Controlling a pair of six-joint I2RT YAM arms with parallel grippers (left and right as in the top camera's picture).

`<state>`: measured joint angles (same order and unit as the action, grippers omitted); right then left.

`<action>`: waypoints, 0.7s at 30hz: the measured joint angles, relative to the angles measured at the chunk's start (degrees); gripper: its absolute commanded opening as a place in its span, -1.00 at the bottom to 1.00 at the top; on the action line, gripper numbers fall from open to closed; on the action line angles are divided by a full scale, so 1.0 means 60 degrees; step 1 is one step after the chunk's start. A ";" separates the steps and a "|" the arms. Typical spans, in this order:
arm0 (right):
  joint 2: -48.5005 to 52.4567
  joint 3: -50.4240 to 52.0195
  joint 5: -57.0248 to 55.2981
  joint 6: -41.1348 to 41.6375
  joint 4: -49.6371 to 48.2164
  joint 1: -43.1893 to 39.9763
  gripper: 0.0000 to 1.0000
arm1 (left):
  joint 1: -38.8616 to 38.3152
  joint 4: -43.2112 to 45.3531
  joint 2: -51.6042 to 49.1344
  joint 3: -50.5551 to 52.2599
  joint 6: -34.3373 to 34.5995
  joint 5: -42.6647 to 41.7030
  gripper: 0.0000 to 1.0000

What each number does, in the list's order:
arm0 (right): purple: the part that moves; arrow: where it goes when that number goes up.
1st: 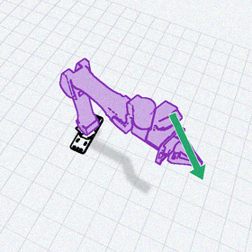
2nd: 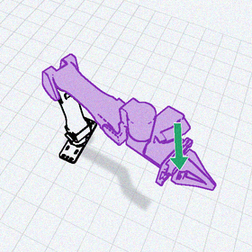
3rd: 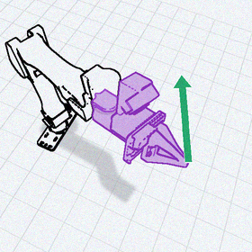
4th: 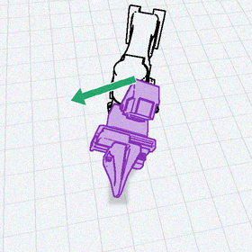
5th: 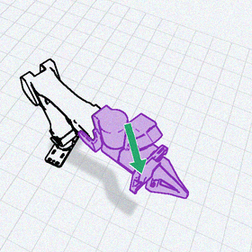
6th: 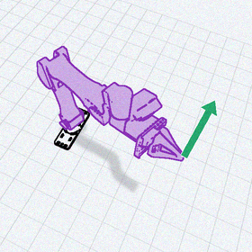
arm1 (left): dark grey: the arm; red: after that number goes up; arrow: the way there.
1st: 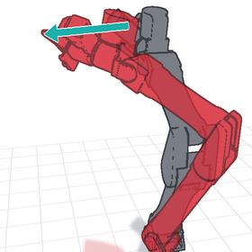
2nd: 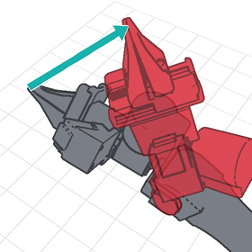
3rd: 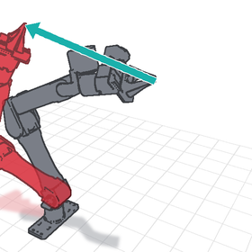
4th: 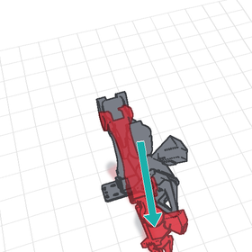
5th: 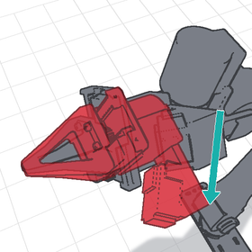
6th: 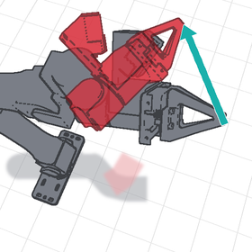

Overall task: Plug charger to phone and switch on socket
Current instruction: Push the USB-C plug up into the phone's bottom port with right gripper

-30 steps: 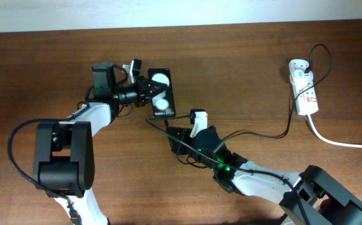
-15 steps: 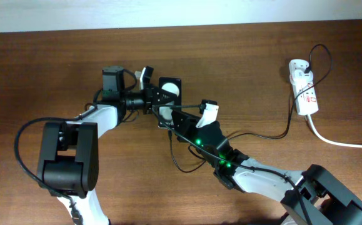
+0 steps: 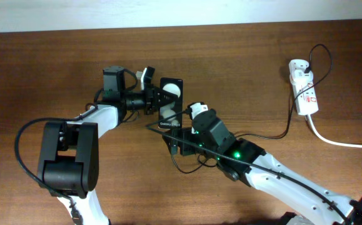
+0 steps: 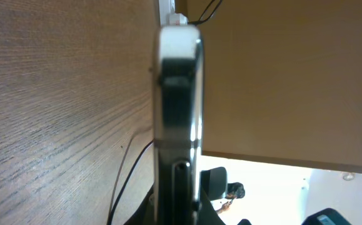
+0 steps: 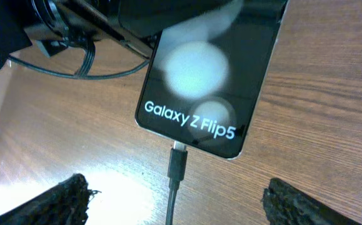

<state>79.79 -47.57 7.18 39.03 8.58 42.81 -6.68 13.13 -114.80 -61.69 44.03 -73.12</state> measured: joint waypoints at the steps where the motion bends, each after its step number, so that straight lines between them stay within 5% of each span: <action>1: 0.0135 0.0000 0.0051 0.0029 -0.0036 0.0080 0.28 | 0.0000 0.0000 0.0000 0.0000 -0.0004 0.0000 -1.00; 8: 0.1268 0.0000 -0.0594 0.0321 -0.0958 0.0885 -0.19 | 0.0000 0.0000 0.0000 0.0000 -0.0004 0.0007 -1.00; 14: 0.1268 0.0000 -0.1060 0.0393 -0.0965 0.0885 -0.35 | 0.0000 0.0000 0.0000 0.0000 0.0000 0.0007 -1.00; 21: 0.1268 0.0000 -0.1228 0.0441 -0.0940 0.0882 -0.92 | 0.0000 0.0000 0.0000 0.0000 0.0000 0.0004 -1.00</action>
<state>87.39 -47.57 -0.19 41.67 2.94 48.10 -6.68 13.13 -114.80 -61.69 44.03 -73.10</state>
